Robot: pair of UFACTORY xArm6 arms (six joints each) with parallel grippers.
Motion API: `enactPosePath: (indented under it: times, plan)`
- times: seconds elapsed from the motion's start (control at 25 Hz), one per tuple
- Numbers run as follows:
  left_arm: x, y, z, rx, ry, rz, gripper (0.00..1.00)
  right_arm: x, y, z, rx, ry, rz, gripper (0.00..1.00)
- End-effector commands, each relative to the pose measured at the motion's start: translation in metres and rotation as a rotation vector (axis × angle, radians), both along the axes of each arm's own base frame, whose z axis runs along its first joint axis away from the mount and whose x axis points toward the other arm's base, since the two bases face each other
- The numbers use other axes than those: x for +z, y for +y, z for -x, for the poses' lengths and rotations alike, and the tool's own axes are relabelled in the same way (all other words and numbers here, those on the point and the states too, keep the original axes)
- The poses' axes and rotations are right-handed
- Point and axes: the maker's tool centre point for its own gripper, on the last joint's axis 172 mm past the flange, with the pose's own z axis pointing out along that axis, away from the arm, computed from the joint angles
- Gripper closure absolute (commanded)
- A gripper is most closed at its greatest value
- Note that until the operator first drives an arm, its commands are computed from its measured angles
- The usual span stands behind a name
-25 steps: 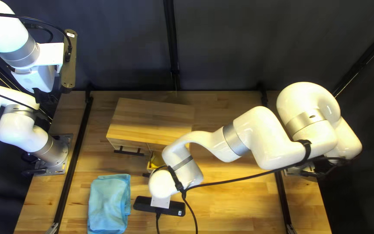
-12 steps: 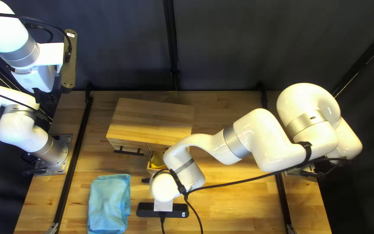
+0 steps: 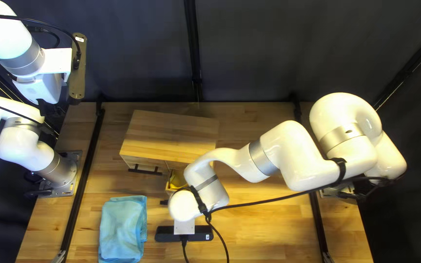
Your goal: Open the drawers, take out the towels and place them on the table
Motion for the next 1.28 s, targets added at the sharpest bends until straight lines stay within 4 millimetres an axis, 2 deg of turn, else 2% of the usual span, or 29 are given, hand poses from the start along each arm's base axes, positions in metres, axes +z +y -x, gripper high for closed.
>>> enactPosePath:
  times: [0.04,0.36,0.52,0.64,0.8,0.84,0.88,1.04,1.28]
  plan:
    - [0.0,0.0,0.0,0.0,0.0,0.0,0.0,0.001,-0.001,0.0,0.001,0.005,0.001,1.0]
    - [0.0,0.0,0.0,0.0,0.0,0.0,0.0,0.002,0.018,-0.001,0.011,0.012,0.002,1.0]
    - [0.0,0.0,0.0,0.0,0.0,0.0,0.0,0.001,0.029,-0.001,0.017,0.017,0.001,0.94]
    - [0.0,0.0,0.0,0.0,0.0,0.0,0.0,0.002,0.035,-0.002,0.019,0.017,0.001,0.94]
    - [0.0,0.0,0.0,0.0,0.0,0.0,0.0,0.002,0.047,-0.005,0.025,0.017,0.006,0.87]
    - [0.0,0.0,0.0,0.0,0.0,0.0,0.0,0.001,0.048,-0.005,0.026,0.017,0.006,0.8]
    - [0.0,0.0,0.0,0.0,0.0,0.0,0.0,0.001,0.049,-0.005,0.026,0.018,0.006,0.0]
    - [0.0,0.0,0.0,0.0,0.0,0.0,0.0,0.012,0.05,-0.005,0.011,0.016,0.0,0.0]
    - [0.0,0.0,0.0,0.0,0.0,0.0,0.0,0.058,0.053,-0.003,-0.063,0.031,-0.022,0.0]
